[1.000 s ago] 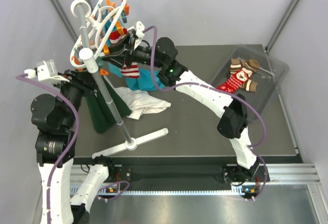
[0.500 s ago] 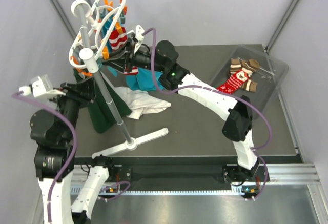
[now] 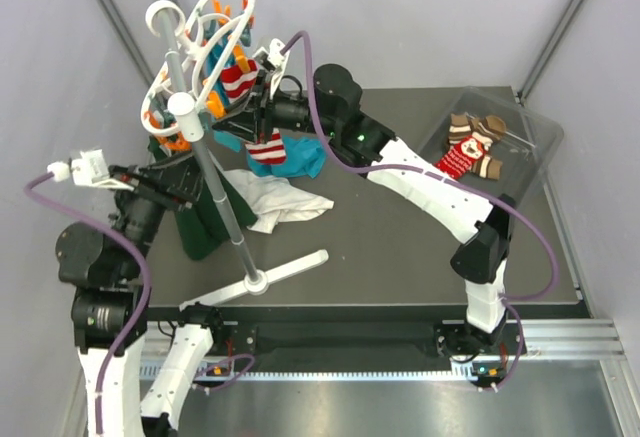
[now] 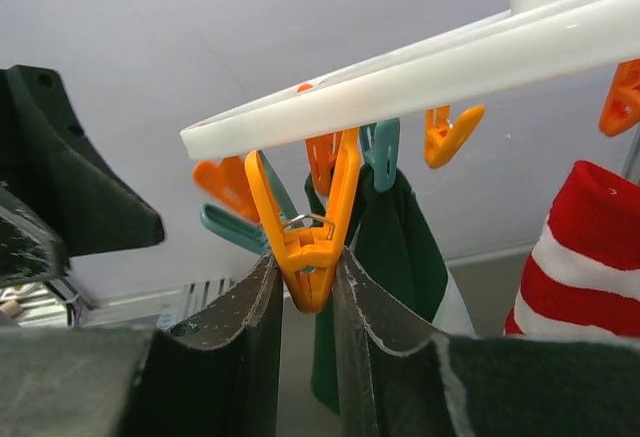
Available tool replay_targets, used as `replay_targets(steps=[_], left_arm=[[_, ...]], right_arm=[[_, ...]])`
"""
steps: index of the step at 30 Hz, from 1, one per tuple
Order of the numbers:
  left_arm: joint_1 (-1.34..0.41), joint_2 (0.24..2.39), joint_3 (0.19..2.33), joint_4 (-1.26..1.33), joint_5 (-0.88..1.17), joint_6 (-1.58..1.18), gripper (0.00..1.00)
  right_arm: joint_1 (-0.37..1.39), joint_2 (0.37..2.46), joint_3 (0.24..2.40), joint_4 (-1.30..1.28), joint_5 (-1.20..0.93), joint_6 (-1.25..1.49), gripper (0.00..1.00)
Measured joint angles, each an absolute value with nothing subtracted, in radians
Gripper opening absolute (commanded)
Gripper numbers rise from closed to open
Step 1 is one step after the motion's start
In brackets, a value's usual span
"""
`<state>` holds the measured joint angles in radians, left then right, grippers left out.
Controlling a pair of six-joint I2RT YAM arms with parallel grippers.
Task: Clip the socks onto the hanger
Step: Open the clamp at the hanger.
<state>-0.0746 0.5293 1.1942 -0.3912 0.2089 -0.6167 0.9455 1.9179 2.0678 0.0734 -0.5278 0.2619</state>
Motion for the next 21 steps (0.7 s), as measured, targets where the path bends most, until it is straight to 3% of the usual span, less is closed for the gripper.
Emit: replay_targets(steps=[12, 21], left_arm=[[-0.075, 0.625, 1.102, -0.206, 0.264, -0.759, 0.54], [-0.075, 0.653, 1.043, -0.078, 0.231, -0.823, 0.66]], right_arm=[[0.946, 1.917, 2.134, -0.084, -0.525, 0.238, 0.0], [0.946, 1.917, 2.143, -0.097, -0.557, 0.238, 0.0]])
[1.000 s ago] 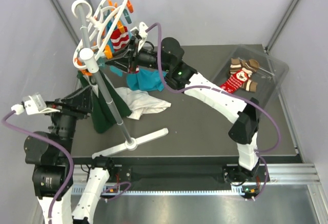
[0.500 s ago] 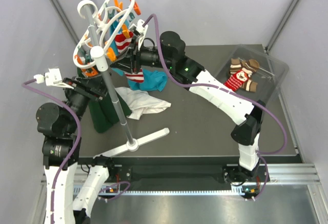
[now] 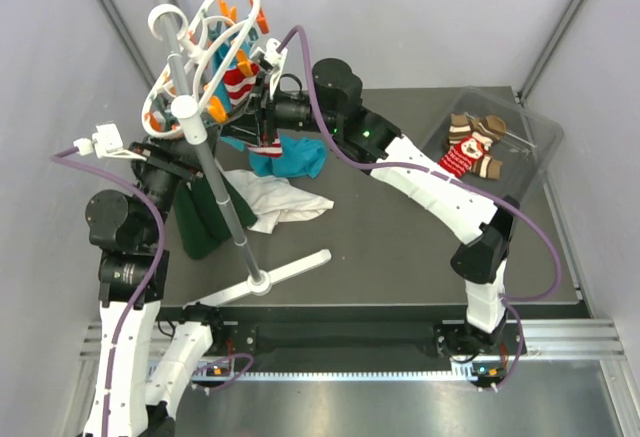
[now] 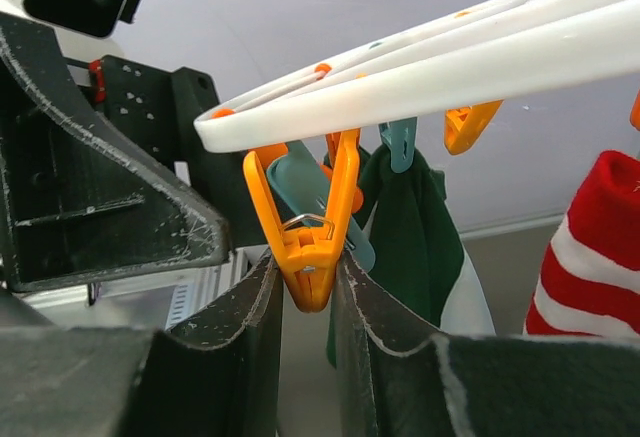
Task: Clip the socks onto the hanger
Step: Open the clamp at the hanger.
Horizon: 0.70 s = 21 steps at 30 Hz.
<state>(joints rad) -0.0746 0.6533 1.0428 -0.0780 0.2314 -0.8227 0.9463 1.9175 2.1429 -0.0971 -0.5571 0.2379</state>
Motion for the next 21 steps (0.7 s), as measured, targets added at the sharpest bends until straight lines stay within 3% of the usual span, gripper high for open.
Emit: replay_targets(steps=[11, 21], left_arm=[[-0.077, 0.659, 1.011, -0.007, 0.149, -0.896, 0.79], [-0.078, 0.648, 0.934, 0.143, 0.161, -0.971, 0.82]], right_arm=[[0.946, 1.917, 2.145, -0.09, -0.588, 0.24, 0.0], [0.93, 1.926, 2.183, -0.105, -0.662, 0.297, 0.0]])
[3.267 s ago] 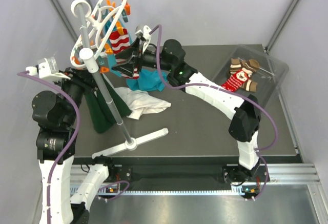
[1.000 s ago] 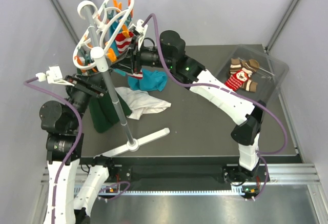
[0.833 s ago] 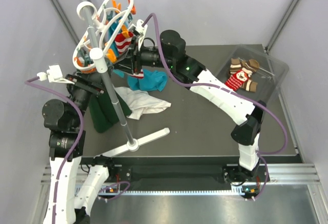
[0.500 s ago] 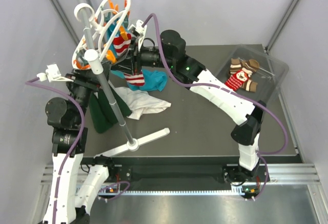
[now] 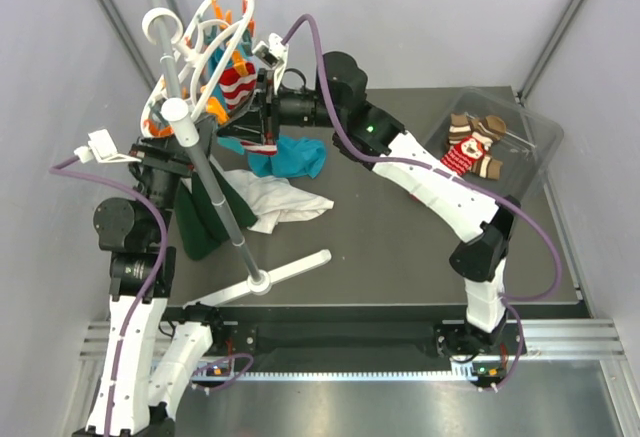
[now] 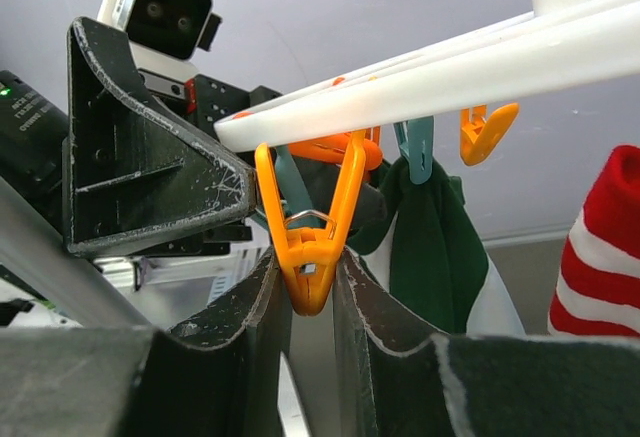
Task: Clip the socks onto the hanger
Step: Open the clamp at the hanger.
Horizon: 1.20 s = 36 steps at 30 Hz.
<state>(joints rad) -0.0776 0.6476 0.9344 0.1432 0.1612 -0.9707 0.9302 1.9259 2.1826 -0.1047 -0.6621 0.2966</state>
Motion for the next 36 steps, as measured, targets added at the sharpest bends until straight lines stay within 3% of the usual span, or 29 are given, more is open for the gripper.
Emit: replay_targets(steps=[14, 22, 28, 30, 33, 36], left_arm=[[-0.078, 0.669, 0.87, 0.319, 0.212, -1.085, 0.85], [-0.078, 0.701, 0.869, 0.388, 0.225, -1.135, 0.8], [-0.078, 0.723, 0.869, 0.442, 0.245, -1.163, 0.64], [-0.078, 0.725, 0.869, 0.456, 0.25, -1.167, 0.52], [-0.078, 0.724, 0.87, 0.477, 0.254, -1.171, 0.5], [-0.078, 0.725, 0.87, 0.482, 0.255, -1.173, 0.41]], right_arm=[[0.92, 1.981, 2.246, -0.089, -0.784, 0.473, 0.0], [0.92, 1.983, 2.247, -0.08, -0.799, 0.499, 0.0], [0.919, 1.986, 2.247, -0.071, -0.795, 0.501, 0.0], [0.919, 1.987, 2.247, -0.069, -0.794, 0.501, 0.0], [0.919, 1.991, 2.247, -0.068, -0.794, 0.501, 0.0], [0.919, 1.991, 2.247, -0.068, -0.793, 0.502, 0.0]])
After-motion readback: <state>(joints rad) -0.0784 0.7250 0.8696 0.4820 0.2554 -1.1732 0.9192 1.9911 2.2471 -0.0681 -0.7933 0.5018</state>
